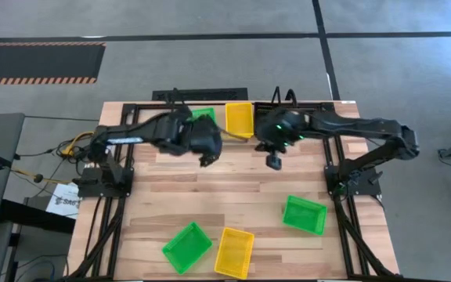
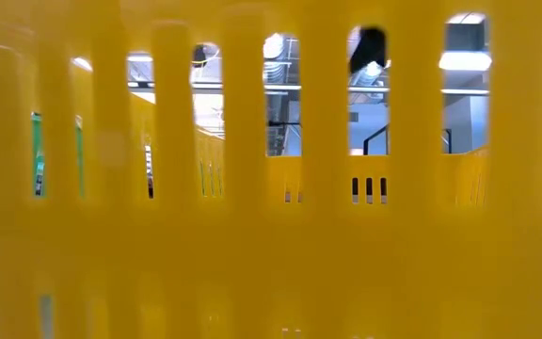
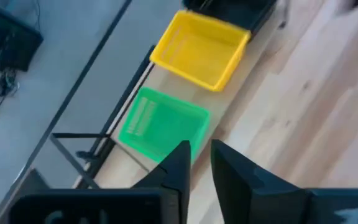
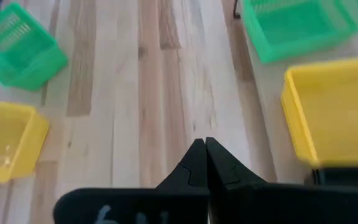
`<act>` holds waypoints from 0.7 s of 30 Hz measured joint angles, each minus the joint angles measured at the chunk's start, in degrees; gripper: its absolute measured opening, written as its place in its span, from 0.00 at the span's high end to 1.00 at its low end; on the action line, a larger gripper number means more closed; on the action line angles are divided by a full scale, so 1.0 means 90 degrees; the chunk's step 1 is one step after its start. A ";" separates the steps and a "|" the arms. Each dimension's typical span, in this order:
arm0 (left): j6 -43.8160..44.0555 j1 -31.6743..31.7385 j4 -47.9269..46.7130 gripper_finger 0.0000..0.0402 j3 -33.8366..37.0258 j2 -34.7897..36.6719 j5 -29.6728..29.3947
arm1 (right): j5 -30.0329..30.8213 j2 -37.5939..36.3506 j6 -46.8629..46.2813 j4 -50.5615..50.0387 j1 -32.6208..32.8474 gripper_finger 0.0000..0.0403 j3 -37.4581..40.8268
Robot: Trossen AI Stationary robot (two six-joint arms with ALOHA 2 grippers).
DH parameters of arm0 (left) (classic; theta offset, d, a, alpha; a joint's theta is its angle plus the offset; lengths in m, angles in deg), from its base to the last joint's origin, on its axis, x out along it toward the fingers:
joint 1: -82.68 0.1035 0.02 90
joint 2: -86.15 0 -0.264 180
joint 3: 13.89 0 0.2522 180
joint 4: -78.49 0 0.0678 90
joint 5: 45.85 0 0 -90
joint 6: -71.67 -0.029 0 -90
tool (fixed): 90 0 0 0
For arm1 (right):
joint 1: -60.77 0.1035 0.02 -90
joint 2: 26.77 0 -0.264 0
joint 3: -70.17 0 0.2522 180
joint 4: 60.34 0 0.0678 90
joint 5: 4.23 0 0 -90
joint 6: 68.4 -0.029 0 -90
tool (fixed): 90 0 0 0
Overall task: Stack baskets on shelf by color
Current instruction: Adjust the colored bins on the shelf
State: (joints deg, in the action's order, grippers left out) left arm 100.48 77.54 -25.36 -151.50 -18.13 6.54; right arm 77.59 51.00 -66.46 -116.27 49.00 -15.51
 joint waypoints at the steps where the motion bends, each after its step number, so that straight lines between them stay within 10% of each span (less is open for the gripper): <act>1: 0.0121 -0.0150 0.0007 0.89 0.0002 0.0048 -0.0092 | -0.0209 0.0135 0.0139 0.0194 -0.0179 1.00 0.0000; 8: 0.0931 -0.0888 0.0004 0.99 0.0005 0.0384 -0.1034 | -0.0891 0.1197 0.0359 0.0517 -0.1293 1.00 -0.0514; 21: 0.0993 -0.1308 0.0008 1.00 0.0012 0.0474 -0.1370 | -0.0701 0.3337 0.1436 0.0006 -0.1046 1.00 -0.2189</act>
State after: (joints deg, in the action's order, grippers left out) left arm 109.42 65.77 -25.29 -151.40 -13.86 -5.79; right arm 71.27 81.03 -53.54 -116.21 39.58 -35.21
